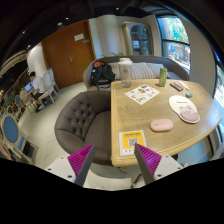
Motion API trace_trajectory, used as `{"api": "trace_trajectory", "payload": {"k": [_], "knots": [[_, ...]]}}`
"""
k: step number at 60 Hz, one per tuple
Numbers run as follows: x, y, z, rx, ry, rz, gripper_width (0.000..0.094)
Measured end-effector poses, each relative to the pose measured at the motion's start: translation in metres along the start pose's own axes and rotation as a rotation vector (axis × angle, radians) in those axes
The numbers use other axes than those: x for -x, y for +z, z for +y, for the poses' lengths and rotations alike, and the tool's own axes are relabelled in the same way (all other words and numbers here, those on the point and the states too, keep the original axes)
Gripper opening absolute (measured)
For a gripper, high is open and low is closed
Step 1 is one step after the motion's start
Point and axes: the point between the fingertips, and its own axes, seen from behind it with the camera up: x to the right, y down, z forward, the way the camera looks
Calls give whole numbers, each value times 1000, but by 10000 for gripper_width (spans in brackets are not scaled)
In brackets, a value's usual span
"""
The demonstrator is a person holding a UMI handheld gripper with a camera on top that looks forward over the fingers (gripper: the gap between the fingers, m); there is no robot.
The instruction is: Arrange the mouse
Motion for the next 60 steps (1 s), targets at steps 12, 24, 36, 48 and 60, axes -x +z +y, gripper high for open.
{"api": "trace_trajectory", "payload": {"k": [12, 24, 36, 48, 60], "knots": [[-26, 10, 5, -33, 47, 41, 831], [-86, 29, -3, -88, 30, 114, 827], [-167, 63, -14, -151, -56, 191, 824], [-220, 103, -4, -109, -156, 172, 817], [-242, 129, -24, -128, -152, 83, 822]]}}
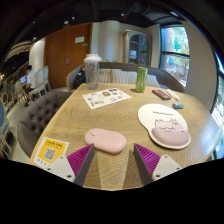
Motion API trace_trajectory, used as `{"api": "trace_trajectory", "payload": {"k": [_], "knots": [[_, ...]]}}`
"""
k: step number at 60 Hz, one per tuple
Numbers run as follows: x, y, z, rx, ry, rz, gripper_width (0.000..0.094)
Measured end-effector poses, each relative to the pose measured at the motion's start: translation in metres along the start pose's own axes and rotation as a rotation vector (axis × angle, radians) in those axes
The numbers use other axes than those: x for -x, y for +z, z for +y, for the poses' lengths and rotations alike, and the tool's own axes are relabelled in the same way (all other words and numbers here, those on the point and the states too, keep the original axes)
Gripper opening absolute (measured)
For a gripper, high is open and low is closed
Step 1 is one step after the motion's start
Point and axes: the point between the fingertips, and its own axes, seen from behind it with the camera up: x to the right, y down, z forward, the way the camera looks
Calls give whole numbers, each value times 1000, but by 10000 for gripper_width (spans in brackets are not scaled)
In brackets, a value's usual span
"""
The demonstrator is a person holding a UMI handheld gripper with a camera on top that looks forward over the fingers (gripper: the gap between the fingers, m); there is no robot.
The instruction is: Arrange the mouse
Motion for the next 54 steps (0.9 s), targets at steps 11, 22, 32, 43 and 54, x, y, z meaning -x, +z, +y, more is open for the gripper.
{"api": "trace_trajectory", "payload": {"k": [11, 22, 32, 43, 54], "knots": [[-12, 36, -24, -25, 6, -56, 826], [-12, 58, -39, -6, -12, -74, 562], [-13, 57, -36, 7, -12, -25, 462], [1, 55, -37, 90, -9, -99, 383], [-30, 19, -130, -71, 14, -92, 386]]}}
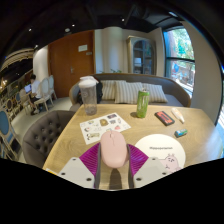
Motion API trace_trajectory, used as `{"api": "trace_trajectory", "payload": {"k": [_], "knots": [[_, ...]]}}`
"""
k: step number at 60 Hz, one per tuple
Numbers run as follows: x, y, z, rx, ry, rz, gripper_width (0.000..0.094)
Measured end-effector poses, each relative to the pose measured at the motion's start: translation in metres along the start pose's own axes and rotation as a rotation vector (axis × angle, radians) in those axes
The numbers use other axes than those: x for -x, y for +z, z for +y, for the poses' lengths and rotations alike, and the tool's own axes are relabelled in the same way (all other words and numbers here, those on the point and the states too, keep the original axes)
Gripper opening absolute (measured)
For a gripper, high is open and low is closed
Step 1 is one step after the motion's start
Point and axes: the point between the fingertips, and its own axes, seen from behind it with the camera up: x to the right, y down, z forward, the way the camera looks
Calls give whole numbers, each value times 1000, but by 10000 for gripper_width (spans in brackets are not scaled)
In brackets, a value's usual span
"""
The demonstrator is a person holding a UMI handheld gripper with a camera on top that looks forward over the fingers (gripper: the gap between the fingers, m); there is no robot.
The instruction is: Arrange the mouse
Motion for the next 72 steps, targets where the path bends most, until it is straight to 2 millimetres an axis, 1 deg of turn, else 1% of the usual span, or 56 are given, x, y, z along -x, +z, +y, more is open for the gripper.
{"api": "trace_trajectory", "payload": {"k": [3, 5, 7, 9, 11, 14, 19, 21, 22, 27, 31, 32, 36, 37, 38, 39, 41, 45, 51, 55, 57, 58, 59, 60, 61, 63, 67, 72], "knots": [[-25, -10, -31, -60, 16, 37, 386], [-49, -12, -47, -90, 30, 67, 384], [-73, -16, -56, -103, 49, 99, 384], [-97, -16, -58, -114, 67, 134, 384], [-122, -14, -53, -108, 83, 170, 382], [-158, -5, -35, -84, 95, 218, 383], [-189, 6, -2, -19, 140, 252, 384], [-194, 10, 8, -7, 149, 251, 384], [-197, 17, 15, -3, 149, 249, 383], [-202, 26, 37, 50, 128, 244, 383], [-197, 30, 47, 65, 138, 225, 384], [-195, 35, 51, 72, 139, 218, 384], [-192, 41, 74, 129, 139, 214, 390], [-193, 41, 75, 120, 133, 216, 395], [-193, 42, 70, 86, 118, 220, 392], [-192, 42, 75, 100, 110, 220, 392], [-192, 42, 74, 89, 94, 224, 391], [-191, 42, 73, 99, 97, 223, 425], [-191, 42, 72, 110, 123, 219, 515], [-189, 41, 74, 143, 136, 199, 563], [-186, 39, 75, 167, 143, 183, 651], [-184, 37, 76, 181, 148, 176, 715], [-183, 35, 76, 192, 153, 173, 787], [-183, 31, 76, 203, 158, 173, 895], [-183, 28, 75, 209, 164, 183, 855], [-183, 22, 74, 215, 165, 197, 836], [-186, 3, 66, 210, 154, 243, 842], [-179, -29, 55, 196, 131, 281, 839]]}}
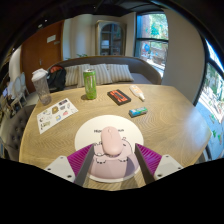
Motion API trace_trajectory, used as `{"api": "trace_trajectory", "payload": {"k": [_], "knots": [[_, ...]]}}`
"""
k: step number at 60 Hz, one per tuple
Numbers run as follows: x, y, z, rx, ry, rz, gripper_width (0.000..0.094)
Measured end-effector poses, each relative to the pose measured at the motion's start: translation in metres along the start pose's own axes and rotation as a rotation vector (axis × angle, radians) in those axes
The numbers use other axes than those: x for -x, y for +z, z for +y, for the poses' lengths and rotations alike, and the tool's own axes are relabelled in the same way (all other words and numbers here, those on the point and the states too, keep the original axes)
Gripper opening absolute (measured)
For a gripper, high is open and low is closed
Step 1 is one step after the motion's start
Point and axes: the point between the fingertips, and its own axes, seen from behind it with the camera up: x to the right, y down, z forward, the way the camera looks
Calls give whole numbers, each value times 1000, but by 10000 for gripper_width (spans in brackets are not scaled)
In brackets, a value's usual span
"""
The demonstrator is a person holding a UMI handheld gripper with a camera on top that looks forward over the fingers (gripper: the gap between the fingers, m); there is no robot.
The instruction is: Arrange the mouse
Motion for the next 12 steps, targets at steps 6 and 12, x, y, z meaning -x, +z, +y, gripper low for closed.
{"api": "trace_trajectory", "payload": {"k": [6, 12], "knots": [[8, -46, 8, 7, 9, 44, 840], [23, -90, 19, 15, 46, 76, 841]]}}
